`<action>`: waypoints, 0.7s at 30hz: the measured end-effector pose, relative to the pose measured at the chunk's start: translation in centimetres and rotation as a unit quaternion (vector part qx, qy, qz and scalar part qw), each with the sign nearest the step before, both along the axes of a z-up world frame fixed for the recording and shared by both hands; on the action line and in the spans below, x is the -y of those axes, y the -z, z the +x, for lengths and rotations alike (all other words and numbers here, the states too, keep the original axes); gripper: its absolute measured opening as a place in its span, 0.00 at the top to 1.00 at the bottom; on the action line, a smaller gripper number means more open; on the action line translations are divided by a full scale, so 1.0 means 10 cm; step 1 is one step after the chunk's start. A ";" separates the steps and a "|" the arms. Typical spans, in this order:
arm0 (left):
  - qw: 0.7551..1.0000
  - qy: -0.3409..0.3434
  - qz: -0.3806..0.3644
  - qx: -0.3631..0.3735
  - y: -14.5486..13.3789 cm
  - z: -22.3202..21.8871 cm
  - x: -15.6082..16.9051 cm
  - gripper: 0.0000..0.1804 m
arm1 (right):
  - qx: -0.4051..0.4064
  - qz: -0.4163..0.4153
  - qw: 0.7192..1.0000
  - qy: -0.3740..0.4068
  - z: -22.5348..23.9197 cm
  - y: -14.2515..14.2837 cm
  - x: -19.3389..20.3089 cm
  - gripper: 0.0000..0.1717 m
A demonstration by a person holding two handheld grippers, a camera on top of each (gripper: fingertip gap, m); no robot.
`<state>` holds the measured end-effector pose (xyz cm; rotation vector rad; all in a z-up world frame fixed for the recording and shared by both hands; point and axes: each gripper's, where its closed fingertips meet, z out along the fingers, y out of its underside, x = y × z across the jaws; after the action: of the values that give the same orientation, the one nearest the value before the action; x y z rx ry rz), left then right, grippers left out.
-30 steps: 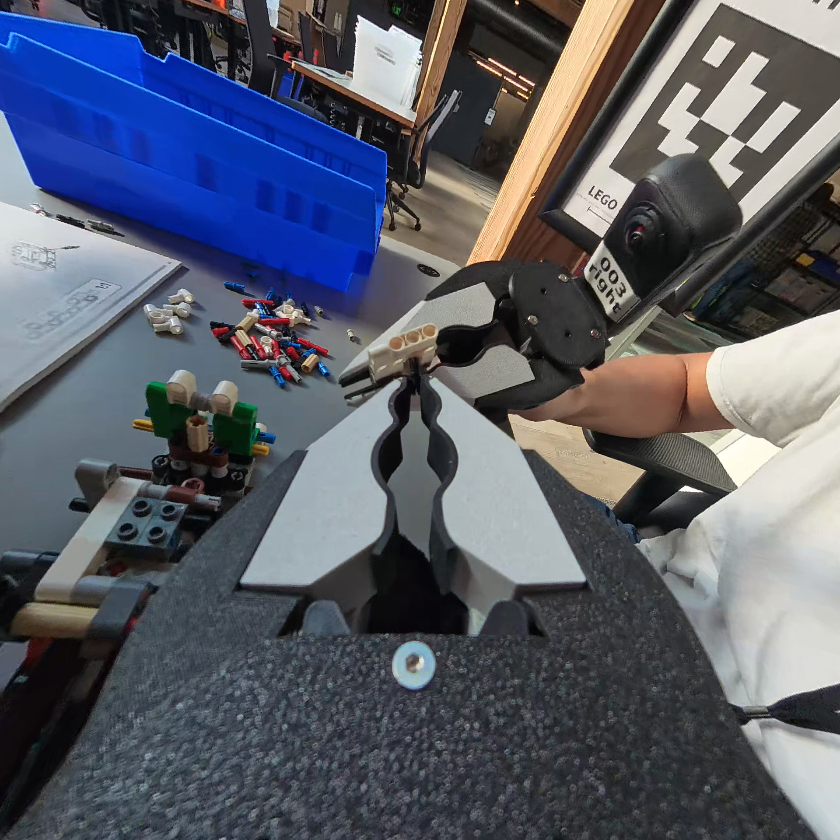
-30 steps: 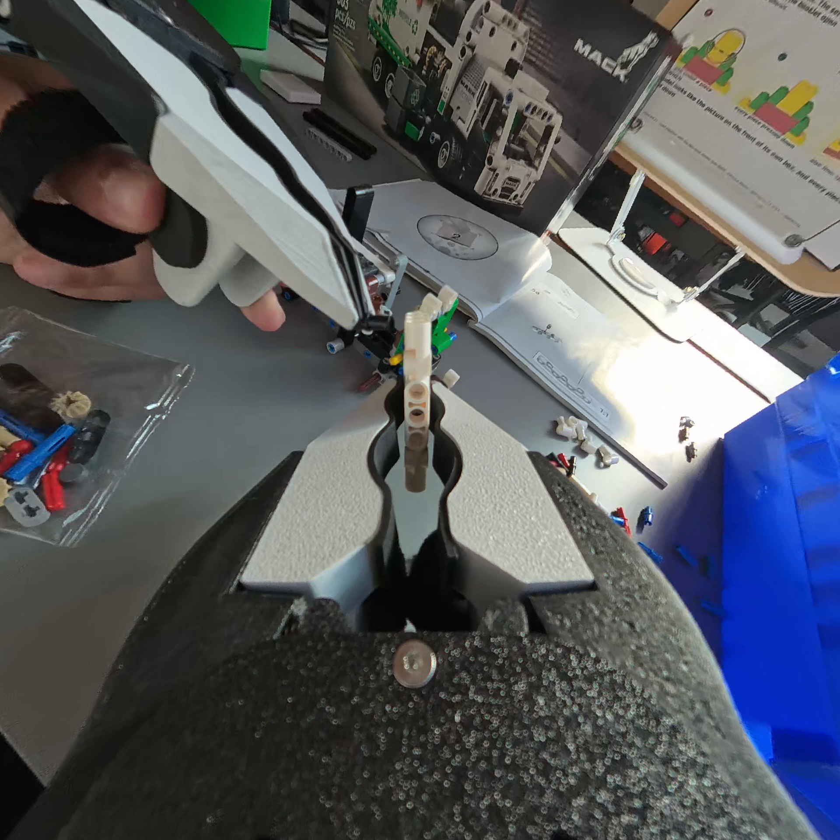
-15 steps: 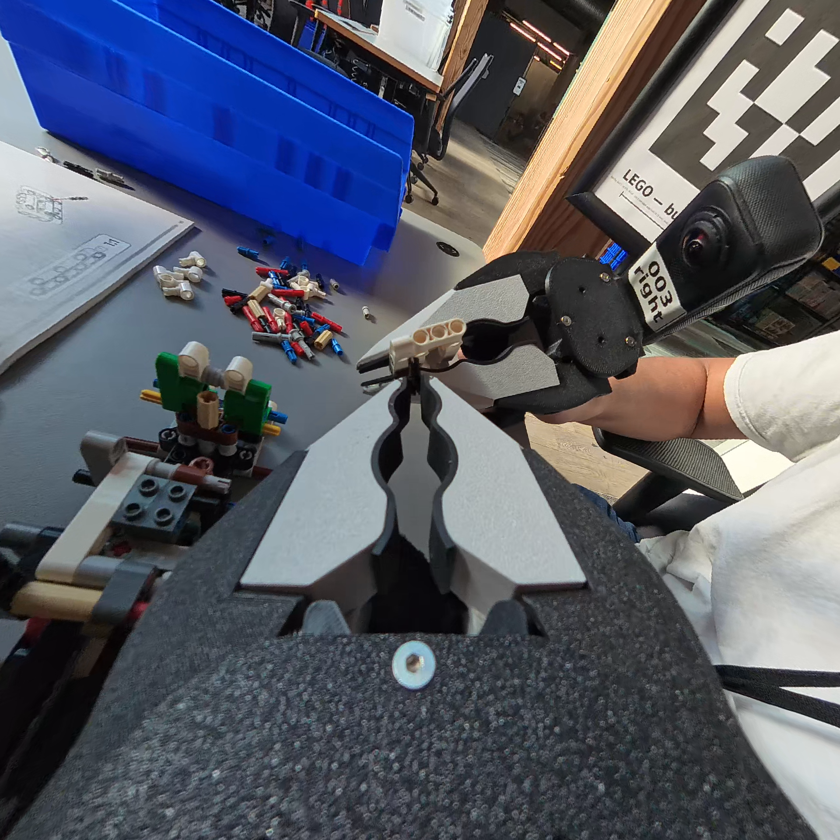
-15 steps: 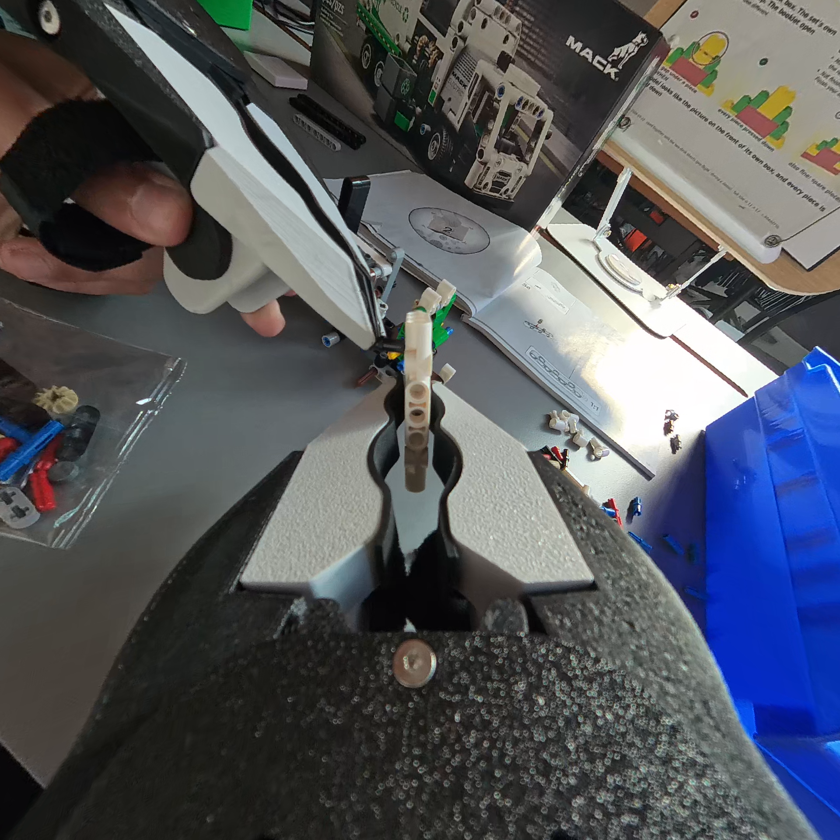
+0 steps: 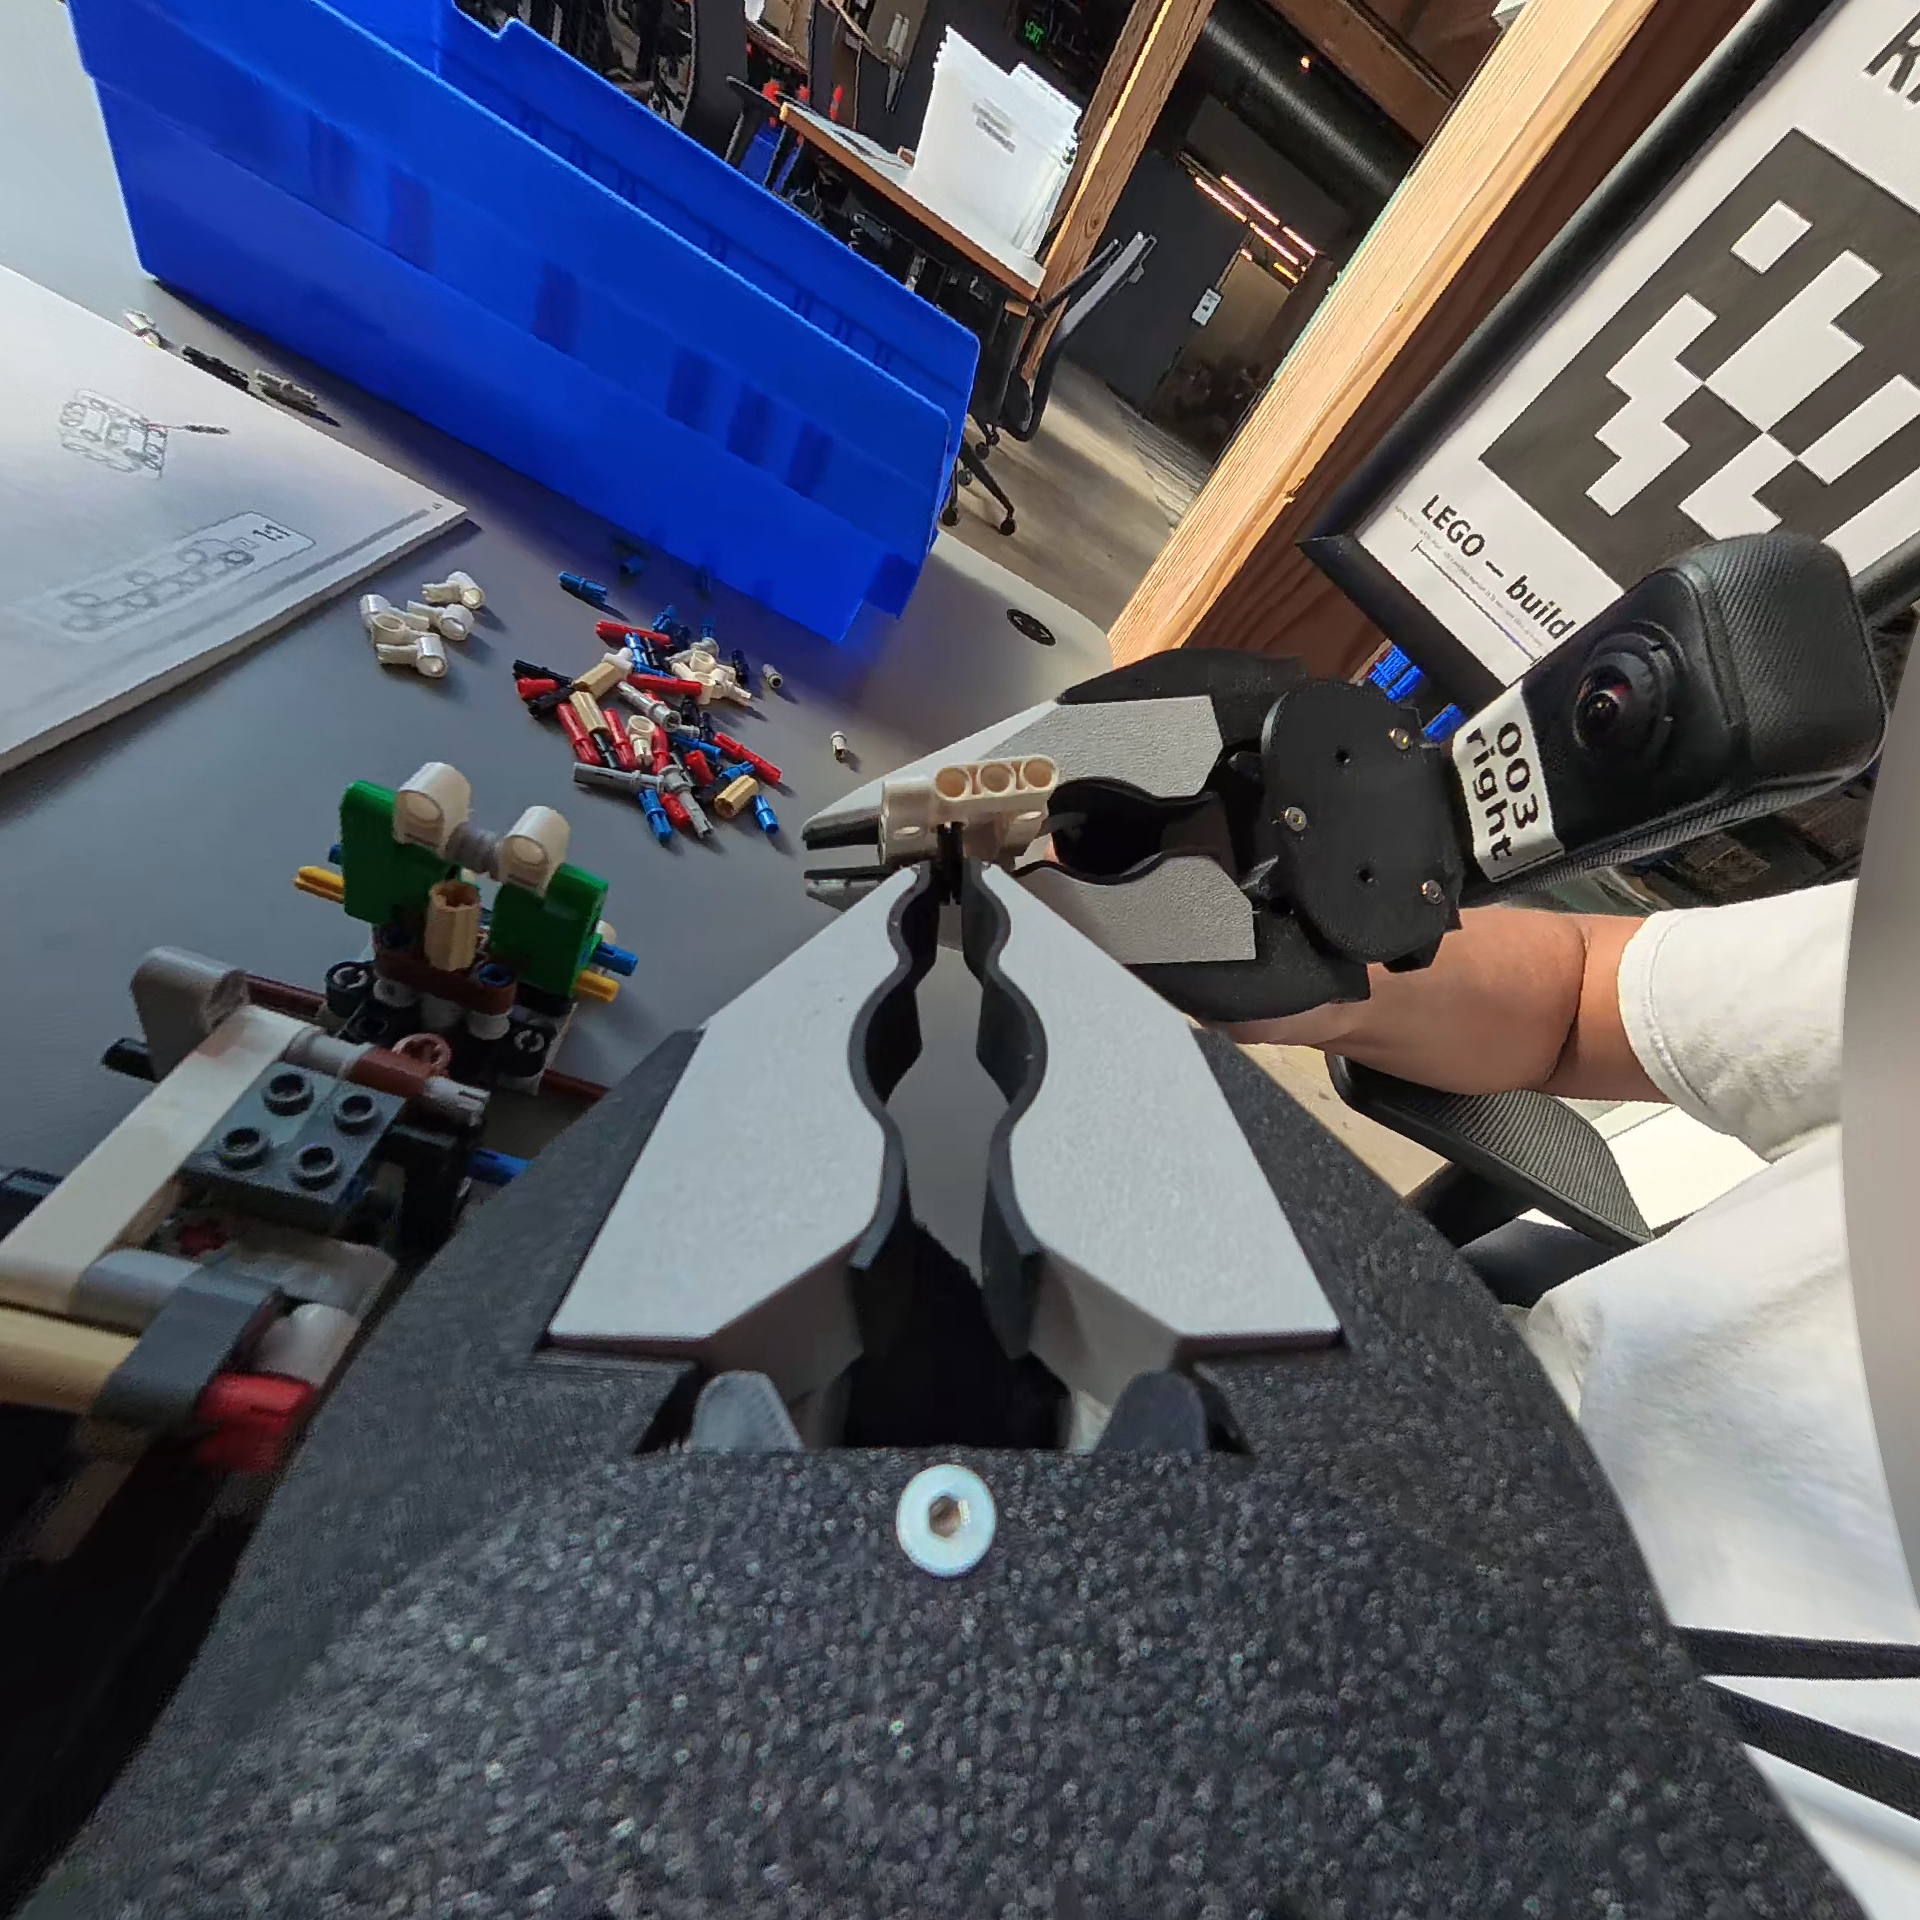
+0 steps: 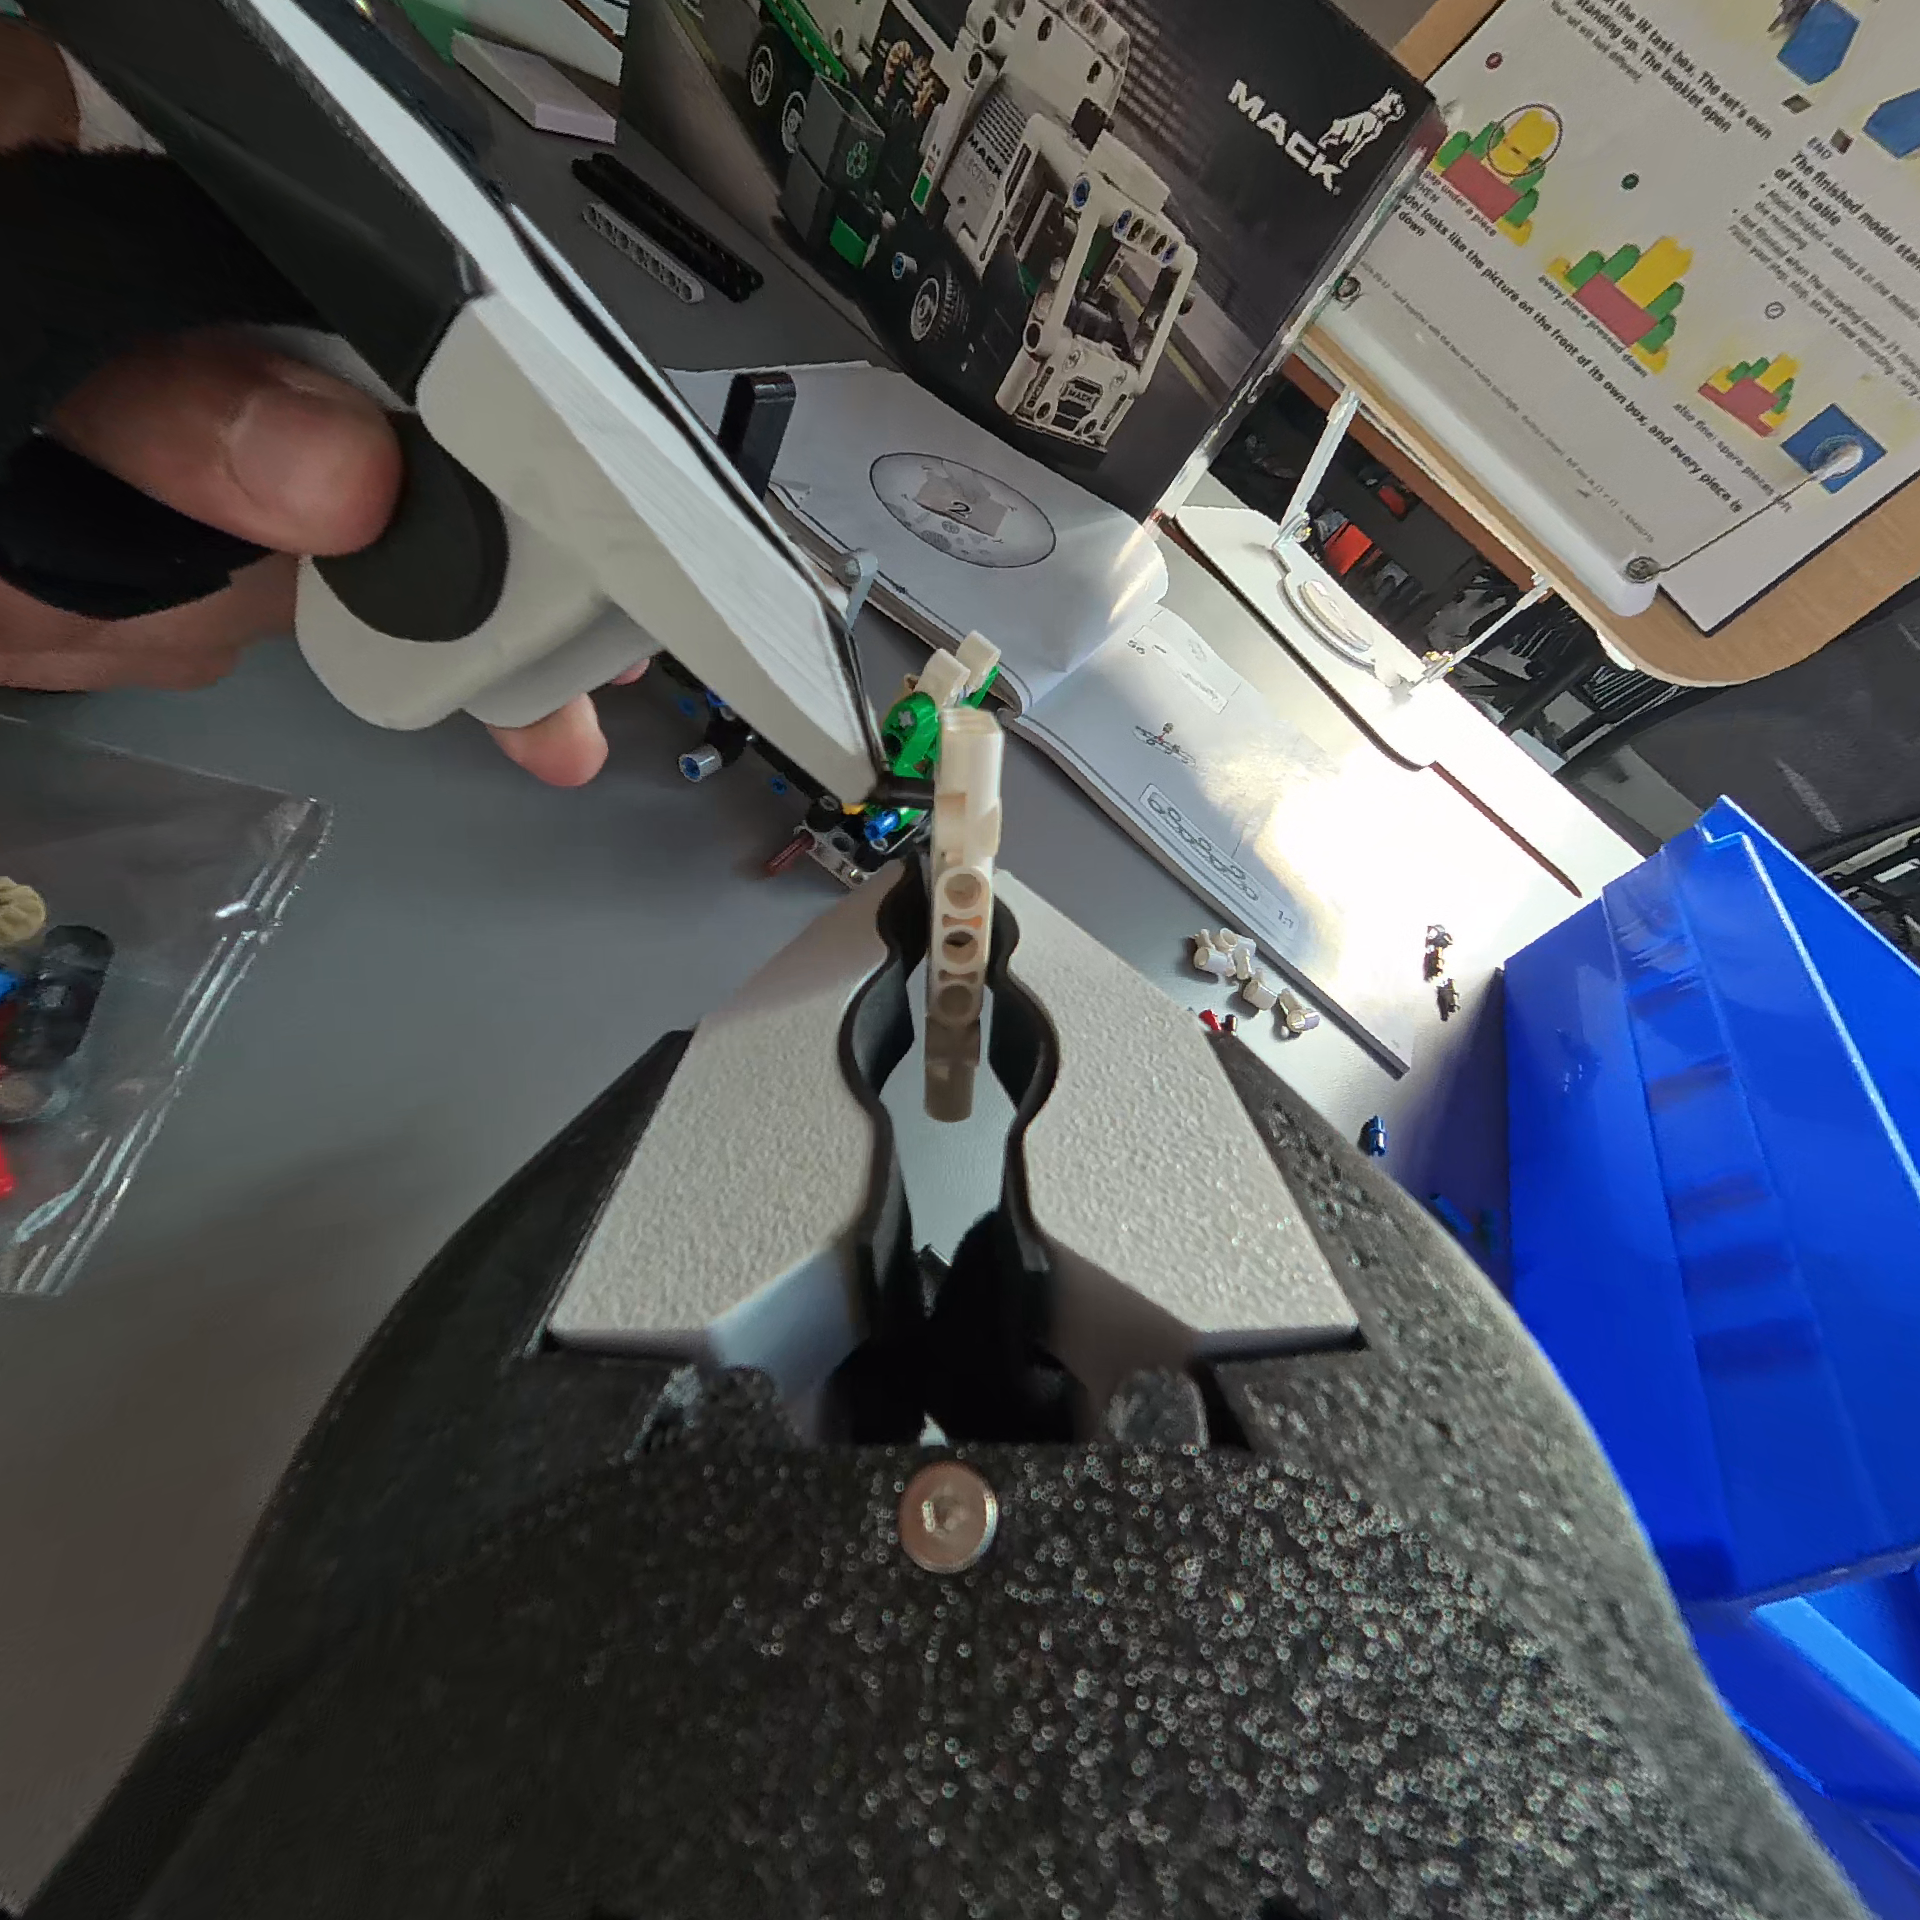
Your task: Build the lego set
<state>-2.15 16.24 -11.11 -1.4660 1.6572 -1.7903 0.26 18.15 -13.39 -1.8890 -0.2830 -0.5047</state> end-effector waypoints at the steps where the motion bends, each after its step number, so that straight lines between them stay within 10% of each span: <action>1: 1.000 0.002 -0.011 -0.003 0.00 0.00 0.00 0.99 | 0.005 0.001 1.000 0.005 0.01 -0.01 0.00 0.96; 14: 0.994 0.042 -0.092 0.028 -0.16 -0.05 0.05 0.99 | 0.026 0.049 0.998 -0.011 -0.04 -0.18 0.01 0.96; 21: 0.999 0.000 0.012 0.044 -0.11 -0.02 0.01 0.99 | 0.001 0.029 1.000 -0.008 -0.03 -0.11 0.00 0.96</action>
<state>-2.38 16.09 -10.03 -1.3571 1.6297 -1.8002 -0.06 18.18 -12.31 -1.8290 -0.2823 -0.4978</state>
